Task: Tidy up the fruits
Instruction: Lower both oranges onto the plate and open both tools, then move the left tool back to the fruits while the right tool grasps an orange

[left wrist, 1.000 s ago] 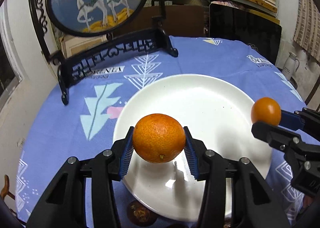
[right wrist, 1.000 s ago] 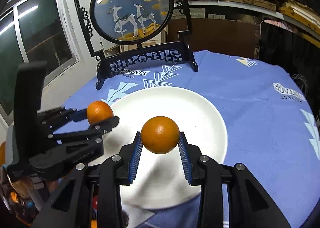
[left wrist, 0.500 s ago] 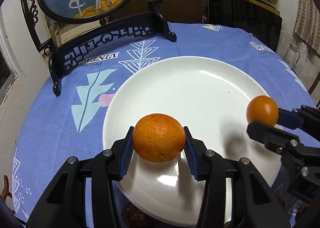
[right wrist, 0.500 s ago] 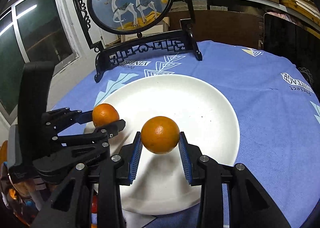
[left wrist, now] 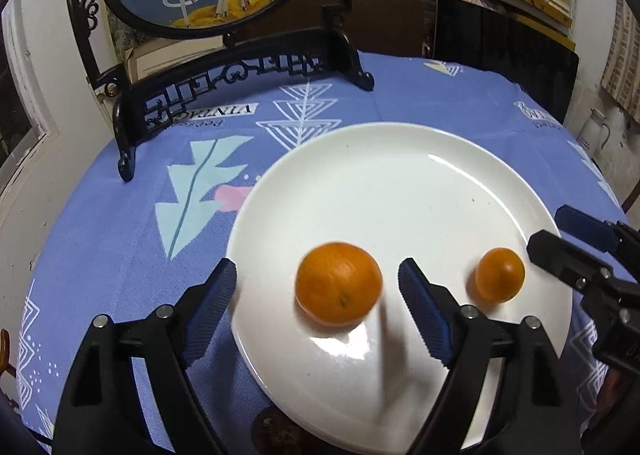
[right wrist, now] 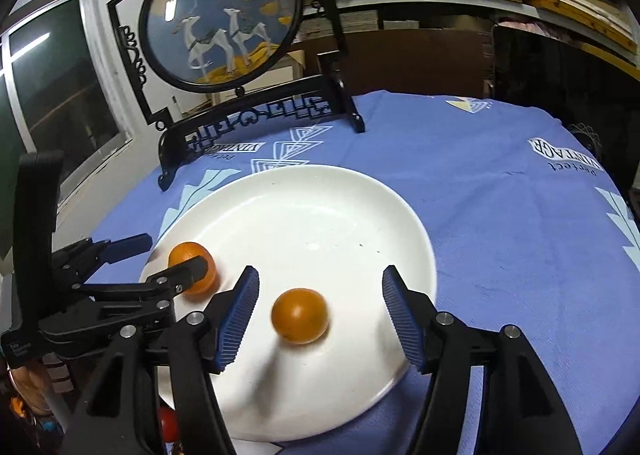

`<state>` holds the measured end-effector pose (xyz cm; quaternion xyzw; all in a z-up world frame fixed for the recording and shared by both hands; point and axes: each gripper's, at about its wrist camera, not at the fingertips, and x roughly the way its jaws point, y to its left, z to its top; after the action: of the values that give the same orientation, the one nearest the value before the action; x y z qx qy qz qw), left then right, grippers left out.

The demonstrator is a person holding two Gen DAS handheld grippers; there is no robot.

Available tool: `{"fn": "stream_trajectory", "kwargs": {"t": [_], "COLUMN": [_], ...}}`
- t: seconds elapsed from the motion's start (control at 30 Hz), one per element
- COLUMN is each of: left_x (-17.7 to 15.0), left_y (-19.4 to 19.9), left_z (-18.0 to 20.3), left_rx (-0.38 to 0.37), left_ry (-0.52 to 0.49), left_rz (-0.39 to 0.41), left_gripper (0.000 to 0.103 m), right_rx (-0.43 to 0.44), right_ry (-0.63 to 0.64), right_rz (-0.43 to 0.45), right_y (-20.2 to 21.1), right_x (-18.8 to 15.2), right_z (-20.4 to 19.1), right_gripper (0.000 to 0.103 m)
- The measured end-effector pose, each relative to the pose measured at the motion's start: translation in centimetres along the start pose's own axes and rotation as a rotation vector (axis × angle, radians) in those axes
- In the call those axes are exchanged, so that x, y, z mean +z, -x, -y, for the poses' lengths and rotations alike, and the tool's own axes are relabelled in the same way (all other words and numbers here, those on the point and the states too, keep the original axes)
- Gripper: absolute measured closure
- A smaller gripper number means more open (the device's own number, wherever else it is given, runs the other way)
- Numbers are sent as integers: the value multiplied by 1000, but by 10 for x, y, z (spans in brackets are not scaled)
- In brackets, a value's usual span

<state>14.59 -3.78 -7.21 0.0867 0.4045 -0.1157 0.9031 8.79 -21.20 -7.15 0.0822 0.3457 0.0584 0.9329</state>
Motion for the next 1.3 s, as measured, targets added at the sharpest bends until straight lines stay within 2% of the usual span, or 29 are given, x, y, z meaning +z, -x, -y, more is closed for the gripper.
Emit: {"fn": "stream_trajectory", "kwargs": {"t": [0.1,0.23,0.57,0.73,0.83,0.9,0.97,1.1,1.3], "left_x": [0,-1,-1,2,2,-6,-19,-54,-99], "left_y": [2,5,8,13,32,50,65,94,140], "left_z": [1,2,4,1,-4,-10,-14,-23,-25], "left_rx": [6,14,30,41,28,-3,-19,-39,-81], "left_ry": [-6,-21,-48,-55,-42,-35,-52,-101,-213], "left_rz": [10,24,47,65,112,149,173,160,168], "left_gripper": [18,18,16,16,16,12,10,10,8], "right_rx": [5,22,28,82,112,134,104,66,40], "right_ry": [-1,-6,-4,-15,-28,-6,47,172,394], "right_rz": [-8,-8,-10,-30,10,2,-24,-109,-180], "right_y": [-1,2,3,7,28,46,62,102,146], "right_x": [-1,-1,-1,1,-2,-15,-32,-85,-154], "right_z": [1,0,-1,-3,-11,-14,-17,-23,-49], "right_gripper": [34,30,29,29,29,29,29,29,29]}}
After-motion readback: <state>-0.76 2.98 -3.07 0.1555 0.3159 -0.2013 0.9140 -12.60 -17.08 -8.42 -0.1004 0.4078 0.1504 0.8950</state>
